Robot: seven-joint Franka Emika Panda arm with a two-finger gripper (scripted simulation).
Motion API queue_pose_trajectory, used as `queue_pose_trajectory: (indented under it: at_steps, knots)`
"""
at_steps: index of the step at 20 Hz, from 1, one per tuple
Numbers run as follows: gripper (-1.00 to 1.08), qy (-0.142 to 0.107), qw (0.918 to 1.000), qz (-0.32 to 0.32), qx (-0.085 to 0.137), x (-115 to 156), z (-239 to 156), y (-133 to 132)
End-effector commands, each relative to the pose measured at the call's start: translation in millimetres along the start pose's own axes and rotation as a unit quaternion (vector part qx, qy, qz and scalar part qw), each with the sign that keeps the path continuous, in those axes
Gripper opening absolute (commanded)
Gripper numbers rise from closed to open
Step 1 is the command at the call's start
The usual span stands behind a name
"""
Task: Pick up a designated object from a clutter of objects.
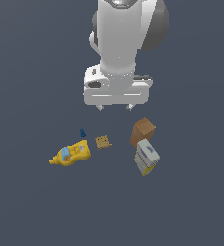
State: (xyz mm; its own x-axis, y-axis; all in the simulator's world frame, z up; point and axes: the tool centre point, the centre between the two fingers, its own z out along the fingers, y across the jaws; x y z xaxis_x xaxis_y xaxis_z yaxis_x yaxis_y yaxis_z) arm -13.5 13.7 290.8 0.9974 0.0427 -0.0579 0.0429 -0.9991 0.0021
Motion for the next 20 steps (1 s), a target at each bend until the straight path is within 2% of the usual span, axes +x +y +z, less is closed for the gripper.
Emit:
queue_pose_trajectory:
  at_steps: [1,12,20]
  knots:
    - [1.0,0.0,1.0,0.0,0.0,0,0,0]
    - [1.0,-0.005,0.9999,-0.008,-0.008,-3,-9,-11]
    - [1.0,-0.004,0.9998,-0.021,-0.005,-2,1,-3]
